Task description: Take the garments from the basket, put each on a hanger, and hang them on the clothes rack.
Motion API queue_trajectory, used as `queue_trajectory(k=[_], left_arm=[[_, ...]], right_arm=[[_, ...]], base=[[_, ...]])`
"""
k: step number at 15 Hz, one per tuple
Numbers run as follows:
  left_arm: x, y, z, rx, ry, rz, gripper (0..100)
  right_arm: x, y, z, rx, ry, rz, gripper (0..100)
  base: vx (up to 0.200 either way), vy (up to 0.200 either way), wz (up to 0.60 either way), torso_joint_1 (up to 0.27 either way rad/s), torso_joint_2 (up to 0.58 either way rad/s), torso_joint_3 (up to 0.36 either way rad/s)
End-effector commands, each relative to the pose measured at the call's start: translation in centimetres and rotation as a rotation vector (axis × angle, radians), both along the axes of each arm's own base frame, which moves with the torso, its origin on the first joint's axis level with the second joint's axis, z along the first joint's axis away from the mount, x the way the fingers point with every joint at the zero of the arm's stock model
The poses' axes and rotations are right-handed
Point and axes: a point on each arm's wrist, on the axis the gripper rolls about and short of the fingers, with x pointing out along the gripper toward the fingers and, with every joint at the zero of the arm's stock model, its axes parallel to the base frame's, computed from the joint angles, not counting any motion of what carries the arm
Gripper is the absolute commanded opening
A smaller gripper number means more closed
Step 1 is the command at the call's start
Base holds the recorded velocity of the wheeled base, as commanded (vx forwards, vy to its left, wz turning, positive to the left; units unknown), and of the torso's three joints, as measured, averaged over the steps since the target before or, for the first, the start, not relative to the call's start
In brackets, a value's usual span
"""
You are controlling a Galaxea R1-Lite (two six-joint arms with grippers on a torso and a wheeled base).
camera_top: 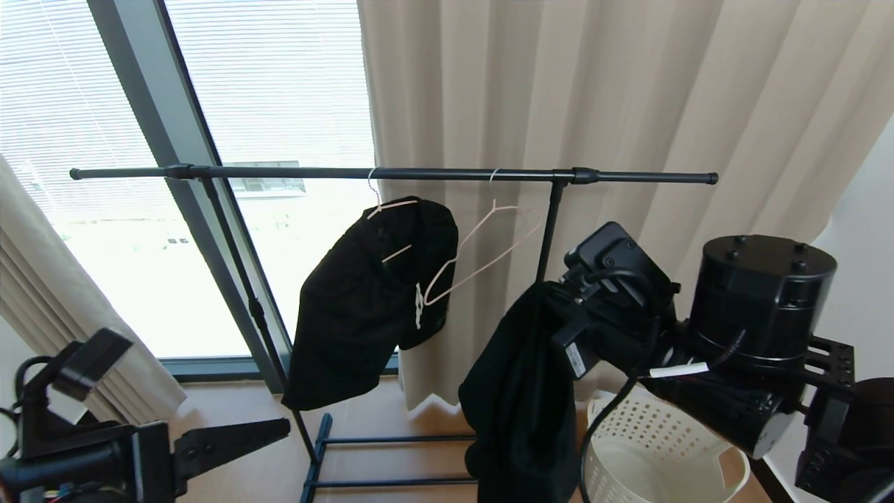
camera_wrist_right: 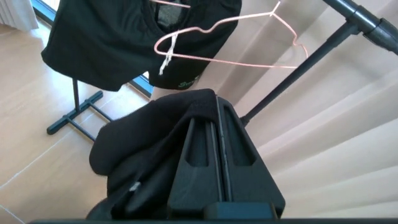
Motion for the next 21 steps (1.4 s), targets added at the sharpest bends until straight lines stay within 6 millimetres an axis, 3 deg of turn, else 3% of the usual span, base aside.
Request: queue_trajectory(k=[1, 3, 4, 5, 7, 13, 16, 21], left_arm=[[4.6, -4.7, -0.2, -0.038, 0.215, -0.059, 100], [6.6, -6.8, -0.6, -0.032, 0.289, -0.034, 100], [6.8, -7.0, -0.8, -0.026, 0.294, -0.033, 100], [7.7, -8.3, -1.8, 0.000, 0.327, -0.053, 100], [7.9, -9.9, -2.9, 0.030, 0.363, -0.099, 100], [11.1, -14.4, -5.5, 0.073, 0.437, -0.015, 100], [12.4, -16.0, -6.3, 0.079, 0.458, 0.040, 100], [14.2, -17.3, -6.2, 0.053, 0.429, 0.126, 100]], right_arm=[[2.2, 2.2, 0.0, 0.014, -0.012, 0.006, 0], [3.4, 3.3, -0.1, 0.023, -0.020, 0.007, 0], [3.5, 3.4, 0.0, 0.026, -0.022, 0.007, 0], [4.1, 3.8, -0.3, 0.035, -0.014, 0.005, 0], [5.1, 4.8, -0.8, 0.110, 0.015, -0.028, 0], [5.9, 6.9, -0.9, 0.177, 0.018, -0.086, 0], [5.9, 7.7, -0.9, 0.210, 0.010, -0.130, 0], [5.8, 7.4, -0.3, 0.262, 0.008, -0.185, 0]], base=[[0.000, 0.000, 0.00, 0.000, 0.00, 0.000], [0.000, 0.000, 0.00, 0.000, 0.00, 0.000], [0.000, 0.000, 0.00, 0.000, 0.00, 0.000], [0.000, 0.000, 0.00, 0.000, 0.00, 0.000], [0.000, 0.000, 0.00, 0.000, 0.00, 0.000], [0.000, 0.000, 0.00, 0.000, 0.00, 0.000], [0.000, 0.000, 0.00, 0.000, 0.00, 0.000], [0.000, 0.000, 0.00, 0.000, 0.00, 0.000]])
